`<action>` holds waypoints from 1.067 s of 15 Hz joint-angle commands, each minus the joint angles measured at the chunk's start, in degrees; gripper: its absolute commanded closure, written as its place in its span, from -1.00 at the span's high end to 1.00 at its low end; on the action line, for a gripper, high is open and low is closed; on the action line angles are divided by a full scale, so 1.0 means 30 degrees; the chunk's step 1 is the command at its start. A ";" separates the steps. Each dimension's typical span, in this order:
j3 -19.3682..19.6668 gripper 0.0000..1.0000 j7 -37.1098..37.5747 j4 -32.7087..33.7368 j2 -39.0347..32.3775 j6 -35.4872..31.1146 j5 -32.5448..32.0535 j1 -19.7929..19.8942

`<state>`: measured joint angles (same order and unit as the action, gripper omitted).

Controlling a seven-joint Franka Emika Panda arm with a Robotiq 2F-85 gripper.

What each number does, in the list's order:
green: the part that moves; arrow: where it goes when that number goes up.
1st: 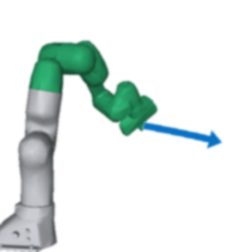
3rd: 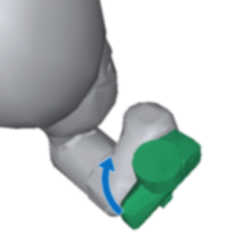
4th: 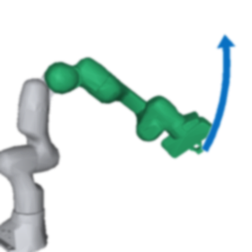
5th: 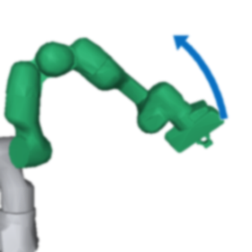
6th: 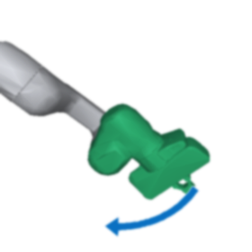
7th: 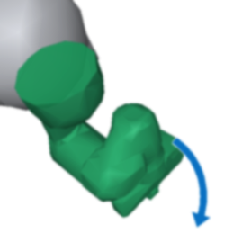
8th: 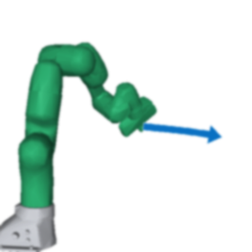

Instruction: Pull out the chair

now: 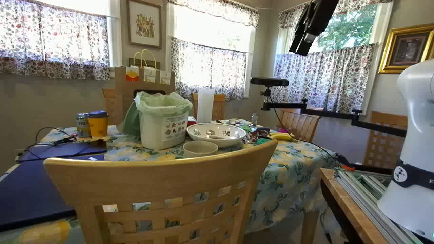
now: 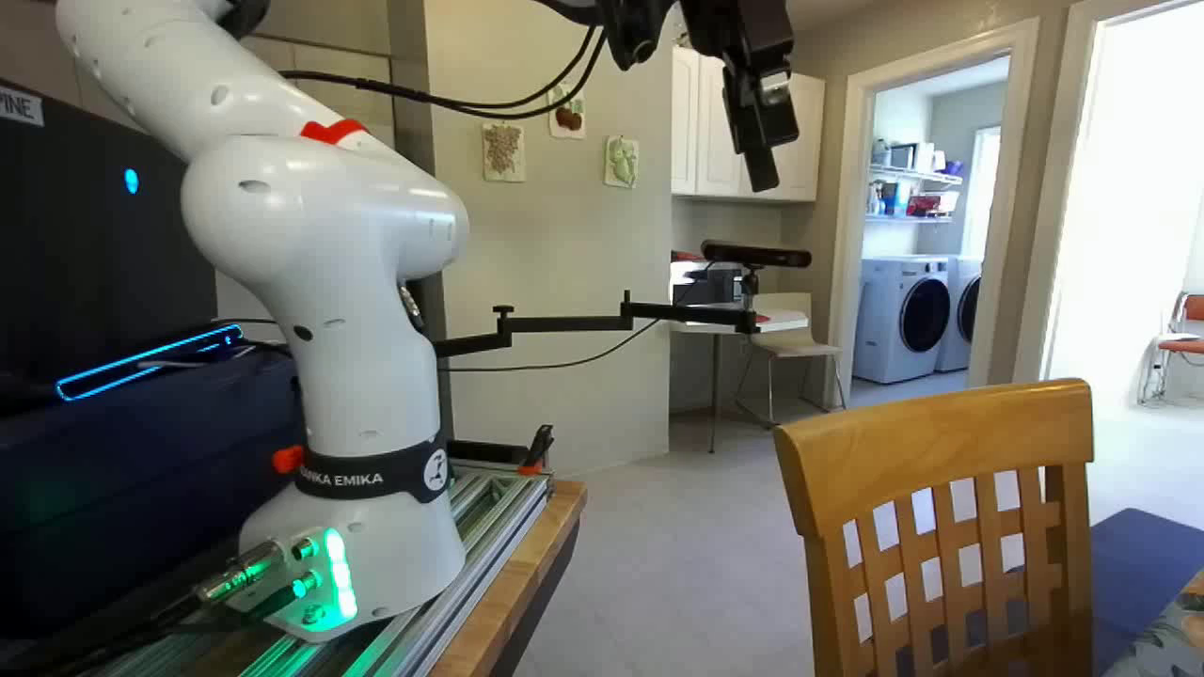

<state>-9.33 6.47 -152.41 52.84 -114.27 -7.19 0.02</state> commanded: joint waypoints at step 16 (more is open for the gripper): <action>-0.1128 1.00 0.0371 0.0155 -0.1708 -0.1523 -0.0406 -0.0704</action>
<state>-10.98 6.72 -152.59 51.31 -115.68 -7.19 -0.27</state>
